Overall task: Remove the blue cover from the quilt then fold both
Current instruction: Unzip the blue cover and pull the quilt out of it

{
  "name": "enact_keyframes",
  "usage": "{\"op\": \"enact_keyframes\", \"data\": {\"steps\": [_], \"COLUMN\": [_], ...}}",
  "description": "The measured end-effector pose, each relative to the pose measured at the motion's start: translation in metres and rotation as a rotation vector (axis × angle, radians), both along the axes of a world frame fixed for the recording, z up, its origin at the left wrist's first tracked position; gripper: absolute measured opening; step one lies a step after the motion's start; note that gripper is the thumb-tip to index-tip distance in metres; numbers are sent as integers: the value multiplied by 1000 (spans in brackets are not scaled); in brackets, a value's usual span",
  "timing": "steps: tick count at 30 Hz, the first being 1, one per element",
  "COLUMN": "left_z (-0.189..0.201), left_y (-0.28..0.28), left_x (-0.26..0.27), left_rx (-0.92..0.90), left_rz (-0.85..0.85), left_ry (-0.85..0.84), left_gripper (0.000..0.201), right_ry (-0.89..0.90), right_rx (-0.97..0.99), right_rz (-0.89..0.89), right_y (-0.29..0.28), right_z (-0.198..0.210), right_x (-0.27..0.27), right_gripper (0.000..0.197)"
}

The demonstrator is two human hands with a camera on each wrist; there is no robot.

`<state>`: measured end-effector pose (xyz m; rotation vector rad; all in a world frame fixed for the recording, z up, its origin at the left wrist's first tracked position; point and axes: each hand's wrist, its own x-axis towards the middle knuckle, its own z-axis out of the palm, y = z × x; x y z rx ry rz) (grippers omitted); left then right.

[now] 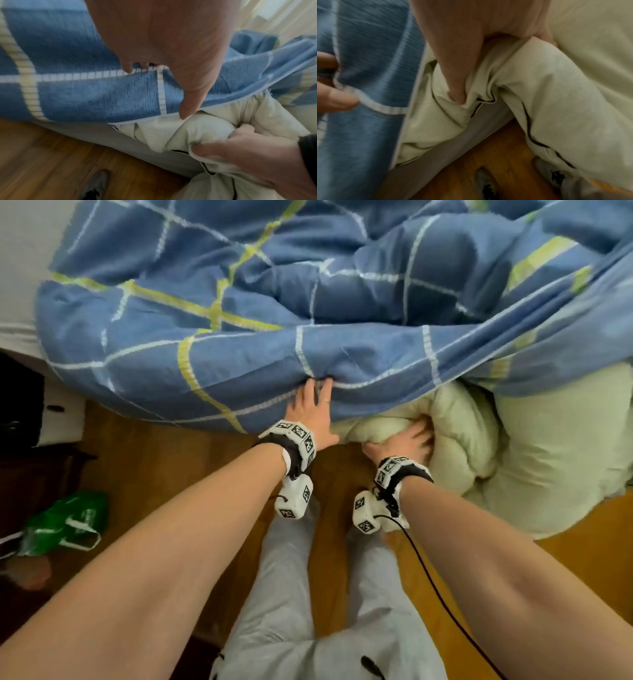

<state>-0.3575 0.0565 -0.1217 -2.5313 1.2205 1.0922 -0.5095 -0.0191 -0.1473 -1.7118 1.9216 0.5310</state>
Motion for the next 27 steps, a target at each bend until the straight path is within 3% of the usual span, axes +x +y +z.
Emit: {"op": "enact_keyframes", "data": {"steps": [4,7,9,12,15,19,22,27], "left_z": [-38,-35,-25,-5,28,79,126,186], "left_y": [-31,-60,-81,-101,-102,-93,-81,-58], "left_x": [-3,-15,-16,-5,9,9,5,-36], "left_rx": [-27,-32,-32,-54,-121,-165,-166,-107], "left_rz": [43,144,203,151,102,96,183,129], "left_ry": [-98,-149,-205,-200,-222,-262,-267,-165], "left_gripper": [138,134,114,57,40,44,50,112], "right_ry": [-85,-140,-177,-228,-245,-275,-333,-564], "right_rx": [43,-29,-63,-63,-146,-209,-263,-412], "right_rz": [50,41,-4,-37,-37,-68,-125,-172], "right_y": [-29,-42,-44,-49,-65,-80,-100,-138], "right_z": [-14,6,24,53,91,155,208,291], "right_x": [-20,-30,-30,-38,-58,-93,-122,-145], "right_gripper": [70,43,32,24,29,33,28,31]}}
